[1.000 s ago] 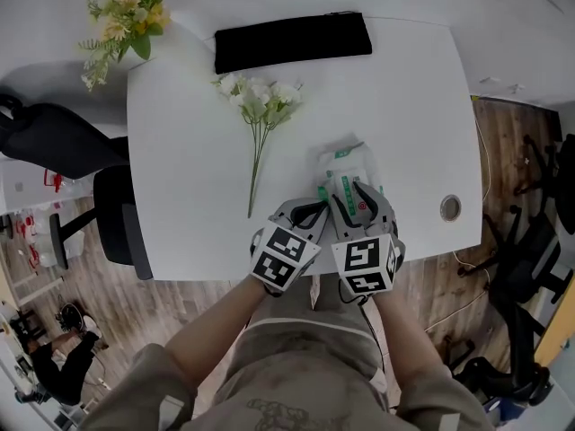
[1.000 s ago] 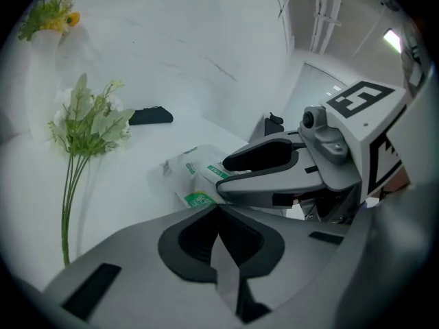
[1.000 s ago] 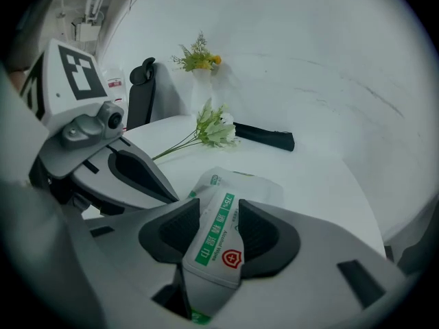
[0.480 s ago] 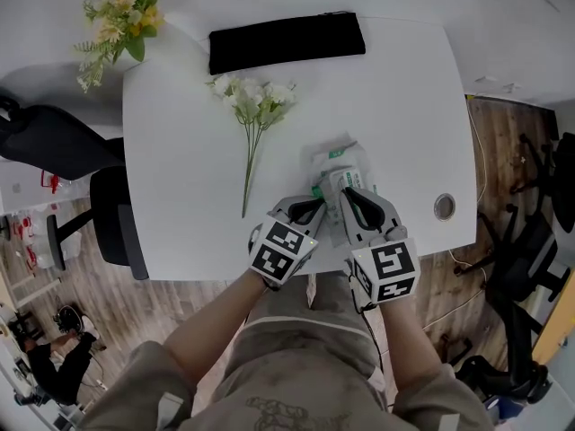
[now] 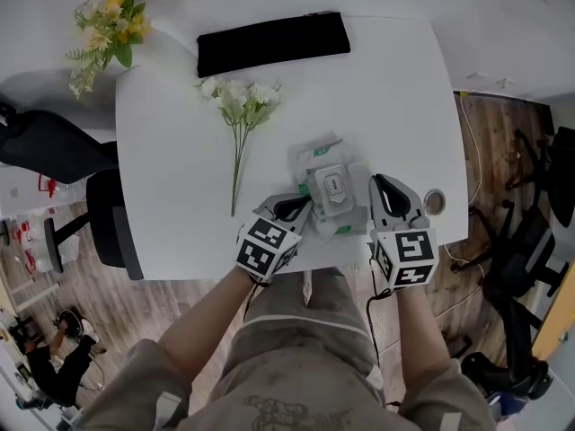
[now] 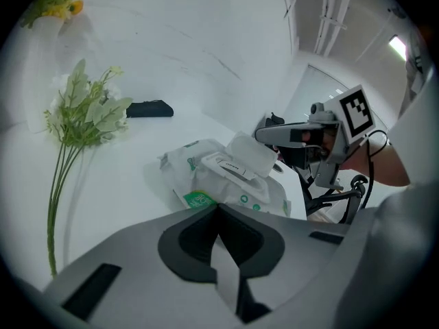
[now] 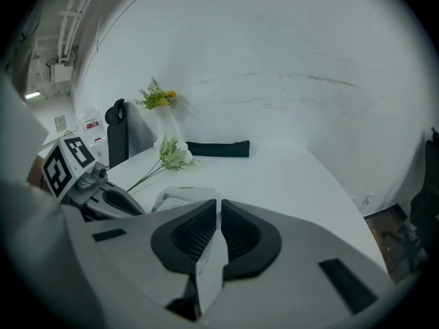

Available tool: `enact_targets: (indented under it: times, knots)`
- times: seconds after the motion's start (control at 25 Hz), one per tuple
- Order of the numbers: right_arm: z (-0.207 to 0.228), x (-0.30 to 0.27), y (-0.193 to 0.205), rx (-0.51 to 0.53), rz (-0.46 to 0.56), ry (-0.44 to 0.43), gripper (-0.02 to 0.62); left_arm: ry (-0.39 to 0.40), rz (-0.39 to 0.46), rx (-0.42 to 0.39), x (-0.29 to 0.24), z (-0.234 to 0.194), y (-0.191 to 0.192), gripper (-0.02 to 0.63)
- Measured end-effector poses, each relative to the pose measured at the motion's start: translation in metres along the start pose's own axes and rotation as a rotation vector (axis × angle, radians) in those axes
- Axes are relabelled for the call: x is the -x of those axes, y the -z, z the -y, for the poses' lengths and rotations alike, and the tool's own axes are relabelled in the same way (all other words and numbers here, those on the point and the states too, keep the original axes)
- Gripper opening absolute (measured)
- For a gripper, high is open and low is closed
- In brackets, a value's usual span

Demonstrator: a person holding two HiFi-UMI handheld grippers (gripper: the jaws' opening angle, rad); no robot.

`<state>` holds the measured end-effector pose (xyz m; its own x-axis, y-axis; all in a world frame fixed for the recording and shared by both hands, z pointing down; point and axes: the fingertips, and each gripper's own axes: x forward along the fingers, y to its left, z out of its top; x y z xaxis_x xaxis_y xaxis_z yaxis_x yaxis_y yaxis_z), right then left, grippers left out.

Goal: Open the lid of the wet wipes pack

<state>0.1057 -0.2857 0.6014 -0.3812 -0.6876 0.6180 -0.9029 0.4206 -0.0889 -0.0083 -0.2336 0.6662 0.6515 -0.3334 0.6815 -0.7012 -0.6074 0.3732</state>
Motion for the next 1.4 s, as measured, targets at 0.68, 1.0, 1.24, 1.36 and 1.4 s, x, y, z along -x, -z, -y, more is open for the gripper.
enact_targets:
  times: [0.68, 1.0, 1.24, 1.36, 1.4]
  knots:
    - [0.02, -0.012, 0.029, 0.015, -0.08, 0.034, 0.041, -0.075, -0.022, -0.059, 0.007, 0.002, -0.003, 0.017]
    - [0.013, 0.042, -0.027, 0.004, 0.048, 0.003, 0.04, -0.132, 0.056, -0.108, 0.052, 0.005, -0.043, 0.017]
    - [-0.001, 0.1, -0.084, -0.009, 0.177, -0.02, 0.04, -0.125, 0.177, -0.163, 0.099, 0.038, -0.094, 0.017]
    - [-0.009, 0.13, -0.11, 0.002, 0.24, -0.025, 0.04, -0.115, 0.231, -0.214, 0.122, 0.059, -0.117, 0.015]
    - [-0.012, 0.141, -0.119, 0.014, 0.262, -0.027, 0.04, -0.112, 0.25, -0.225, 0.13, 0.066, -0.124, 0.017]
